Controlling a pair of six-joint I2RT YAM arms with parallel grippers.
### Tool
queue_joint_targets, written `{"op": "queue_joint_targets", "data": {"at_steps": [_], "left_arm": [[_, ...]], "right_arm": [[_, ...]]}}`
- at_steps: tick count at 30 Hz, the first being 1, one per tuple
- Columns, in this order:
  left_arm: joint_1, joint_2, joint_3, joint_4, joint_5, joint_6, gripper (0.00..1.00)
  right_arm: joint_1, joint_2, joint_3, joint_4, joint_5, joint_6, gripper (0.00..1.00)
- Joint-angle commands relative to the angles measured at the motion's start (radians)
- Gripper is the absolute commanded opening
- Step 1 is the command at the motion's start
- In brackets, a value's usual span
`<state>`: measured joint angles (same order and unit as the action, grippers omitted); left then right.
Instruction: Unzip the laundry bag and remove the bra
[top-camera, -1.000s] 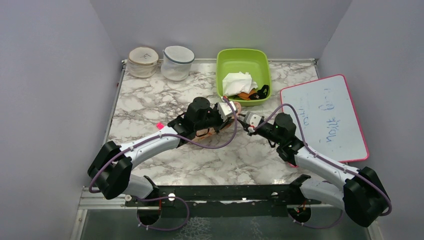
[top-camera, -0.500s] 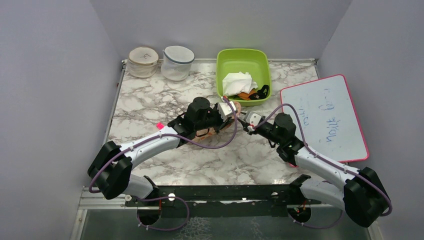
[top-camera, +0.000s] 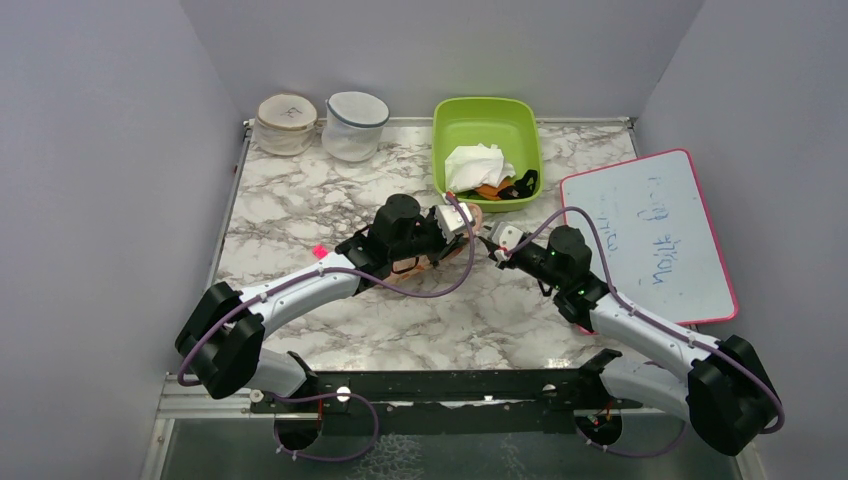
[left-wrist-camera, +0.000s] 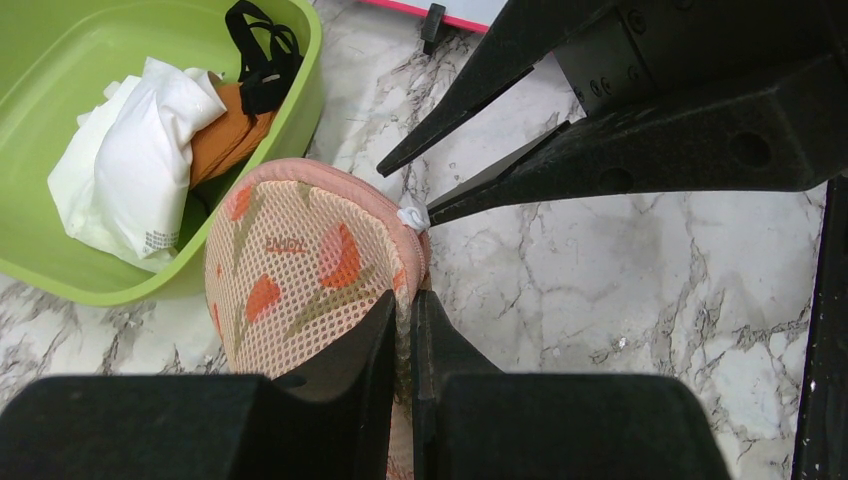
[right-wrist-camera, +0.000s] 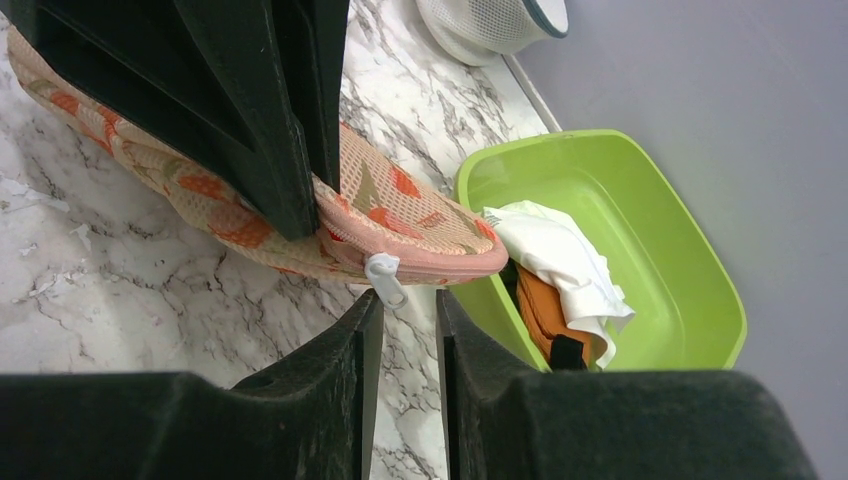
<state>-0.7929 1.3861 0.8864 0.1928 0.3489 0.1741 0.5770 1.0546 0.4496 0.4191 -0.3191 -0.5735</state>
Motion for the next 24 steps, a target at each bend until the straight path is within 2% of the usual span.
{"op": "queue_joint_targets", "data": {"at_steps": [1, 18, 24], "left_arm": [[0.001, -0.003, 0.033, 0.018, 0.030, 0.005, 0.00], [0.001, 0.008, 0.035, 0.020, 0.042, 0.001, 0.00], [0.001, 0.009, 0.034, 0.018, 0.042, 0.000, 0.00]], "right_arm": [[0.000, -0.008, -0.006, 0.022, -0.003, 0.007, 0.23], [0.000, 0.007, -0.005, 0.048, -0.066, 0.015, 0.22], [0.000, 0.010, 0.001, 0.031, -0.073, 0.022, 0.15]]}}
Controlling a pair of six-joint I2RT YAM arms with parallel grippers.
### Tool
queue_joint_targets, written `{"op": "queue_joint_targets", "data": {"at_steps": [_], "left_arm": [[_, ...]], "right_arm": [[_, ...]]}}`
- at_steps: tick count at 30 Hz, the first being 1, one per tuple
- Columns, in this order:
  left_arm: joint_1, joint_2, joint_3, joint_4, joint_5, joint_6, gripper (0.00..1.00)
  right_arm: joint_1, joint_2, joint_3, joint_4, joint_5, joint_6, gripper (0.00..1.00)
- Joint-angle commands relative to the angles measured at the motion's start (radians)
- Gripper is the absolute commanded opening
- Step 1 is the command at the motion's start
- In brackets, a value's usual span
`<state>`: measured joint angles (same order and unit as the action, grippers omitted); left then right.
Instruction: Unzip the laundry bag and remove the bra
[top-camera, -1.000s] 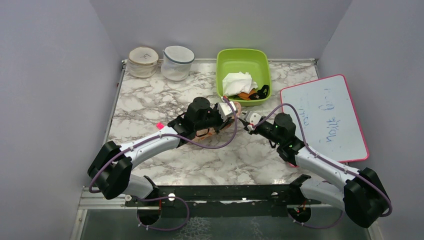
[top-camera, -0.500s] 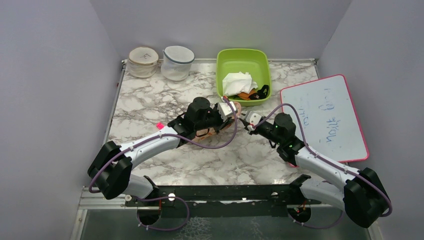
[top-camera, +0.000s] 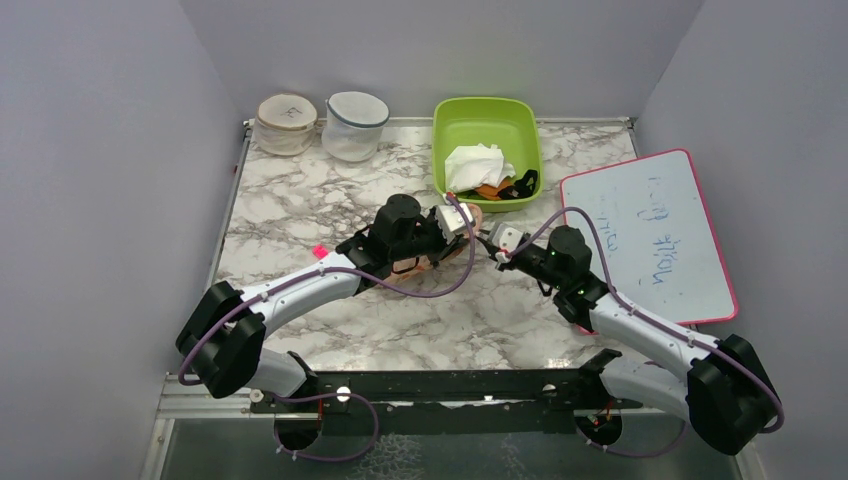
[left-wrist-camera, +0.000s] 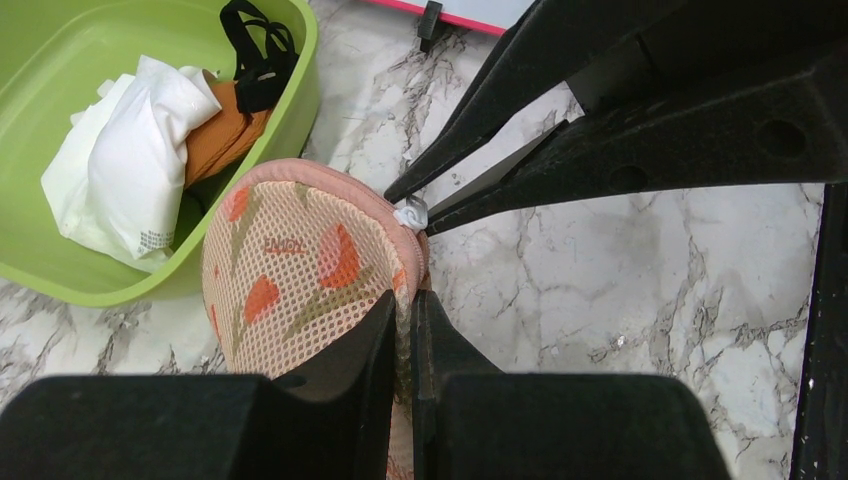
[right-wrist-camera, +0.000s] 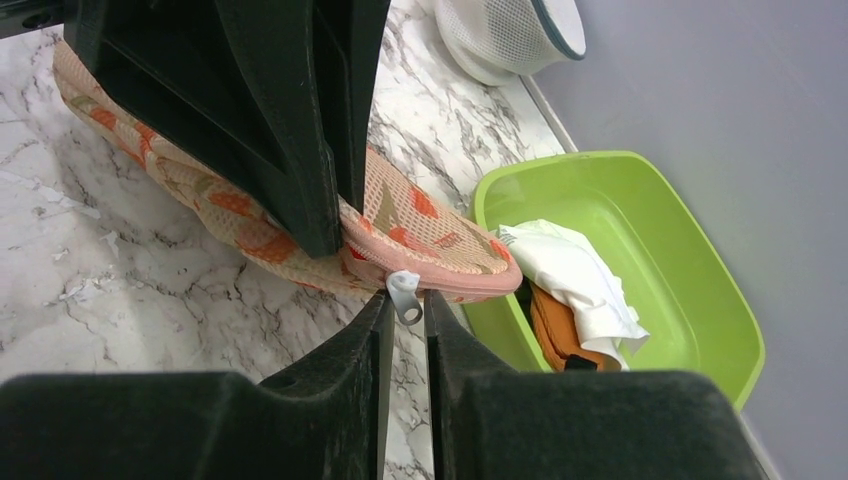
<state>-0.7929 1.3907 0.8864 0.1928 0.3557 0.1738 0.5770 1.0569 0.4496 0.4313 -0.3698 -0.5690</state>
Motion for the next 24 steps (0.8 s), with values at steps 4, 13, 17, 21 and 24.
{"op": "queue_joint_targets", "data": {"at_steps": [4, 13, 17, 21, 24], "left_arm": [[0.001, 0.004, 0.034, 0.018, 0.034, 0.002, 0.00], [0.001, 0.006, 0.036, 0.011, 0.030, 0.011, 0.00], [0.001, 0.004, 0.038, -0.003, 0.028, 0.041, 0.00], [0.000, -0.010, 0.022, -0.006, 0.034, 0.091, 0.00], [0.001, -0.021, 0.007, 0.009, 0.068, 0.117, 0.00]], "right_arm": [[0.000, 0.005, 0.004, 0.010, -0.001, 0.022, 0.03], [0.000, 0.000, 0.016, -0.032, 0.055, 0.062, 0.01], [-0.001, 0.008, 0.038, -0.061, 0.089, 0.117, 0.01], [0.000, 0.018, 0.086, -0.138, 0.099, 0.164, 0.01], [-0.002, 0.028, 0.112, -0.162, 0.123, 0.212, 0.01]]}}
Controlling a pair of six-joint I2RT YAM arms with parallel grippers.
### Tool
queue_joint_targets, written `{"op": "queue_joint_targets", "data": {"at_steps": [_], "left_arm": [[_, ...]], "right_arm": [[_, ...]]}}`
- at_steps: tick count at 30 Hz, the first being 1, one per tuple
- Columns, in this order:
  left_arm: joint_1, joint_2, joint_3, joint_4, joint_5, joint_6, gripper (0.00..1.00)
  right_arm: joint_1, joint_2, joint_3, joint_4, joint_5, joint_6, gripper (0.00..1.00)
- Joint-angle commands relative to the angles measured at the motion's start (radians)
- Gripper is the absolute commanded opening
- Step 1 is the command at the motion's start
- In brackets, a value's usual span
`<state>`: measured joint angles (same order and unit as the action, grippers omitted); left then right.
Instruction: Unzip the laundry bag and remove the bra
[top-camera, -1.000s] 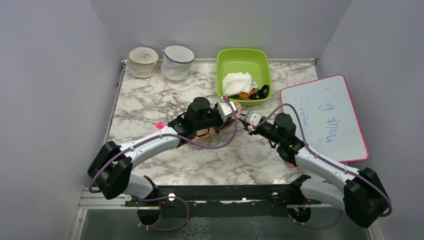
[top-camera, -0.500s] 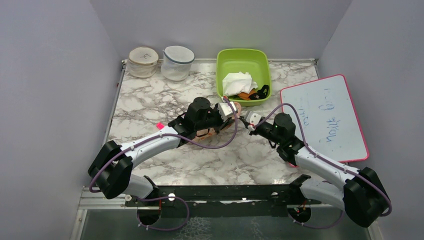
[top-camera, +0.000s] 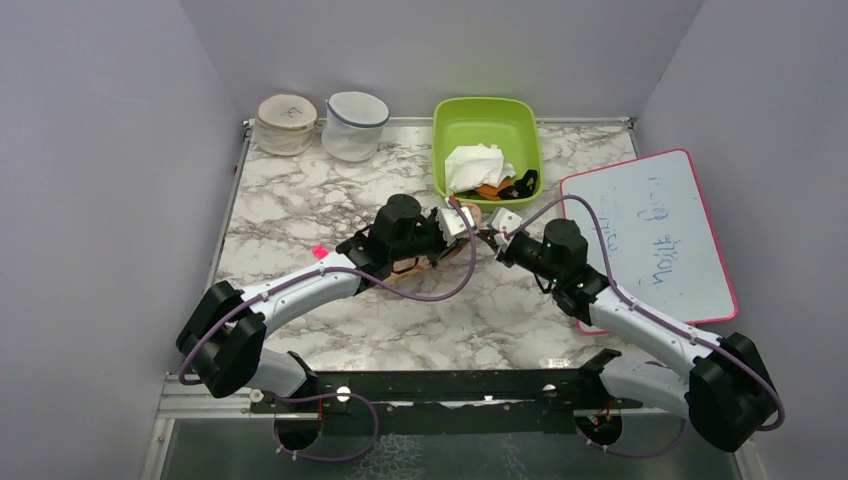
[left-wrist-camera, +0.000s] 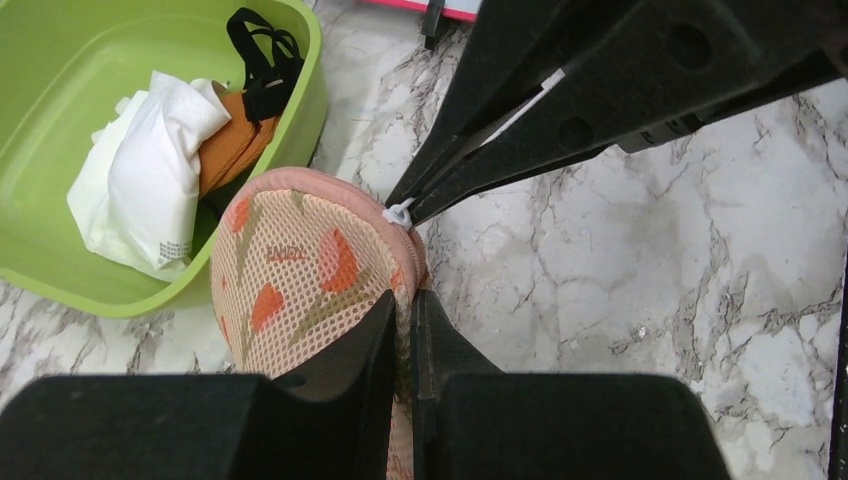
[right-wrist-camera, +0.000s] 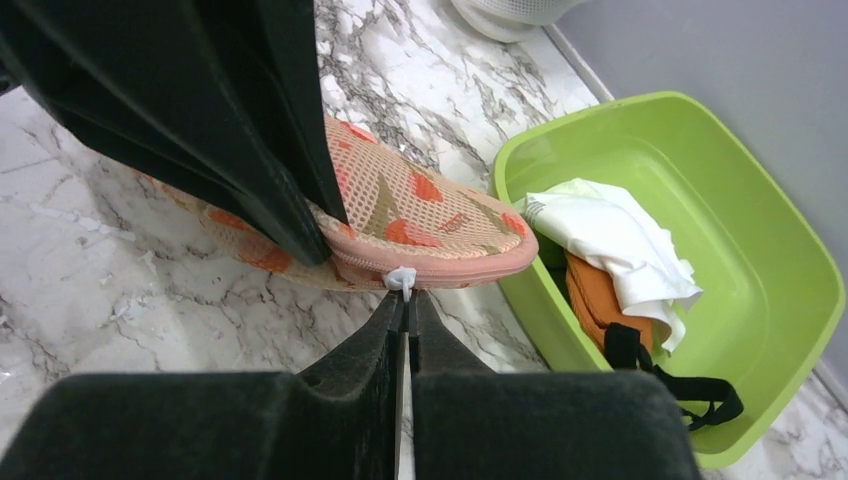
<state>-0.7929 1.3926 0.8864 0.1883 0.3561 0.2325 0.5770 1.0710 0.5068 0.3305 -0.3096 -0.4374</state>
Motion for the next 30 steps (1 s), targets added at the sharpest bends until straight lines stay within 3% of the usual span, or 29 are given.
{"op": "queue_joint_targets", "data": {"at_steps": [1, 5, 12, 19, 24, 30], "left_arm": [[0.000, -0.024, 0.002, 0.017, 0.087, 0.066, 0.00], [-0.002, -0.030, -0.014, 0.031, 0.168, 0.090, 0.00], [-0.034, -0.022, -0.029, 0.016, 0.187, 0.158, 0.00], [-0.054, 0.015, -0.003, -0.031, 0.162, 0.170, 0.02], [-0.059, -0.002, 0.003, -0.027, 0.167, 0.128, 0.45], [-0.075, -0.029, -0.010, 0.029, 0.113, 0.063, 0.59]], "right_arm": [[-0.002, 0.020, 0.062, -0.073, 0.070, 0.095, 0.01], [-0.028, 0.058, 0.084, -0.097, 0.100, 0.163, 0.01], [-0.175, 0.127, 0.103, -0.078, -0.038, 0.295, 0.01], [-0.201, 0.152, 0.139, -0.118, -0.220, 0.223, 0.01], [-0.199, 0.092, 0.127, -0.159, -0.273, 0.236, 0.01], [-0.168, 0.046, 0.129, -0.232, -0.267, 0.248, 0.01]]}}
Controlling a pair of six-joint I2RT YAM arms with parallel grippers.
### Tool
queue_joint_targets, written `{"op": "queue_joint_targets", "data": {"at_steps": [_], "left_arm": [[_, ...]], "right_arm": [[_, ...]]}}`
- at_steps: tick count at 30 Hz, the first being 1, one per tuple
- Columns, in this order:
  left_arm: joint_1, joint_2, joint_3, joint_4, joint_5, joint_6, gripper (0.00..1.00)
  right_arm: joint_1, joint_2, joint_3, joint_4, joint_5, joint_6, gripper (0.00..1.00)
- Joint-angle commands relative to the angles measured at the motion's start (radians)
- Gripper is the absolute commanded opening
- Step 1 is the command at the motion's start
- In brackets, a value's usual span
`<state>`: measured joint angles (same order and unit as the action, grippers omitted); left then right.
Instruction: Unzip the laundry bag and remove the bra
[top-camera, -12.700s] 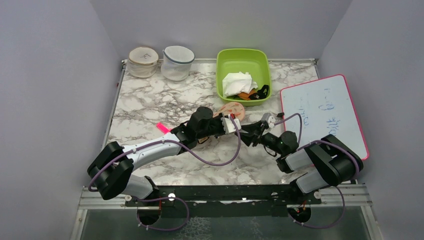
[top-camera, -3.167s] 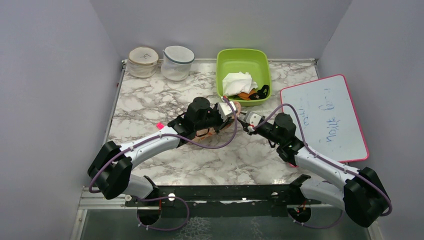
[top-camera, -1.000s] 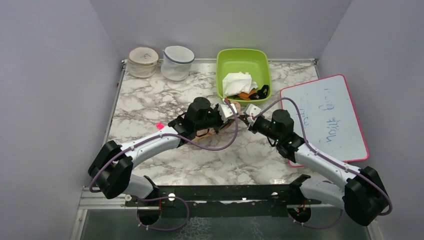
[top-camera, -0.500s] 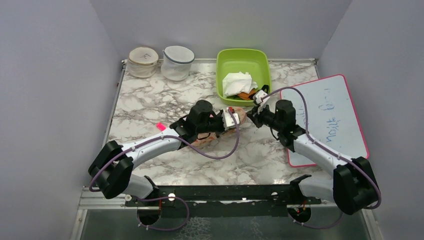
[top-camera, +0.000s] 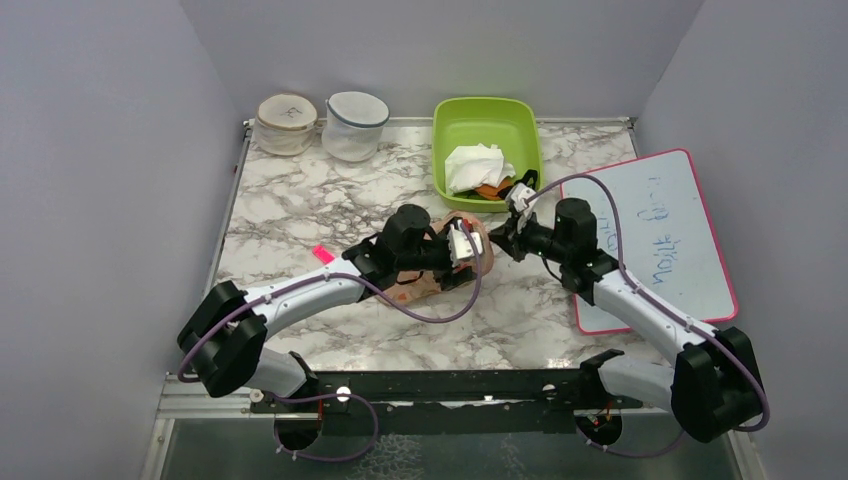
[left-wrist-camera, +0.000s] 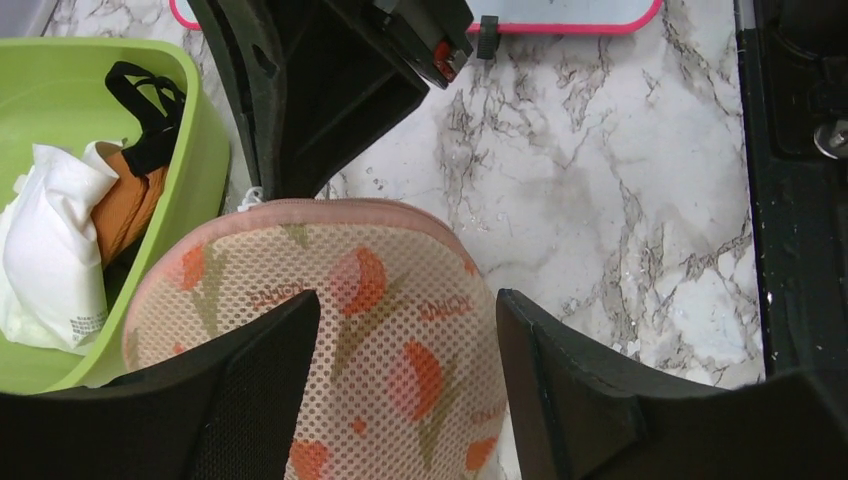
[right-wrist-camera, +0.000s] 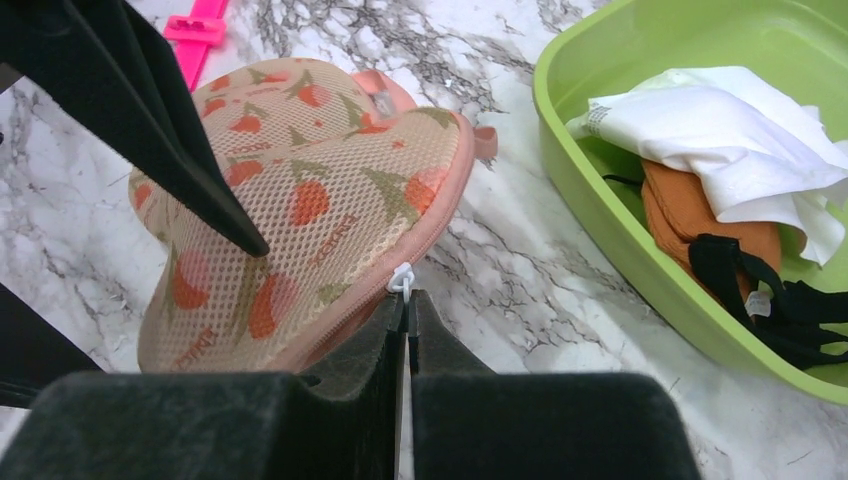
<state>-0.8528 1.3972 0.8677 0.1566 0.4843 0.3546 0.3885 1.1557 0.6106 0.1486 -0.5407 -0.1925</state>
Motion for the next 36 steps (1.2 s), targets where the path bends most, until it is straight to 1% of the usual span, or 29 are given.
{"op": "queue_joint_targets", "data": {"at_steps": [1, 3, 6, 10, 14, 17, 18, 22, 25, 29, 32, 35, 36], "left_arm": [[-0.024, -0.034, 0.006, 0.073, -0.041, -0.077, 0.59], [-0.047, -0.024, 0.008, 0.084, -0.113, -0.107, 0.59], [-0.087, -0.003, 0.017, 0.089, -0.264, -0.162, 0.59], [-0.116, 0.018, 0.034, 0.060, -0.371, -0.203, 0.60], [-0.117, 0.034, 0.038, 0.056, -0.454, -0.252, 0.61], [-0.117, 0.049, 0.037, 0.069, -0.446, -0.261, 0.59], [-0.118, 0.053, 0.035, 0.076, -0.440, -0.261, 0.56], [-0.117, 0.059, 0.033, 0.080, -0.435, -0.243, 0.37], [-0.119, 0.060, 0.036, 0.072, -0.406, -0.208, 0.23], [-0.127, 0.064, 0.035, 0.056, -0.344, -0.136, 0.08], [-0.138, 0.066, 0.037, 0.026, -0.304, -0.049, 0.00], [-0.145, 0.058, 0.022, 0.021, -0.260, 0.012, 0.00], [-0.148, 0.055, 0.014, 0.023, -0.222, 0.042, 0.00]], "right_arm": [[0.024, -0.046, 0.022, -0.056, -0.036, 0.008, 0.01], [0.031, -0.058, 0.014, -0.064, -0.029, 0.021, 0.01], [0.034, -0.078, 0.006, -0.075, -0.024, 0.031, 0.01], [0.041, -0.087, 0.002, -0.092, -0.003, 0.030, 0.01], [0.052, -0.088, -0.002, -0.093, 0.020, 0.028, 0.01], [0.064, -0.079, -0.009, -0.085, 0.019, 0.030, 0.01], [0.067, -0.075, -0.009, -0.085, 0.017, 0.032, 0.01], [0.079, -0.058, -0.012, -0.084, 0.024, 0.038, 0.01], [0.079, -0.047, -0.026, -0.063, 0.024, 0.060, 0.01], [0.079, -0.008, -0.034, -0.052, 0.071, 0.138, 0.01], [0.075, 0.016, -0.040, -0.041, 0.085, 0.155, 0.01], [0.067, 0.038, -0.041, -0.027, 0.099, 0.156, 0.01], [0.060, 0.047, -0.041, -0.023, 0.100, 0.155, 0.01]]}}
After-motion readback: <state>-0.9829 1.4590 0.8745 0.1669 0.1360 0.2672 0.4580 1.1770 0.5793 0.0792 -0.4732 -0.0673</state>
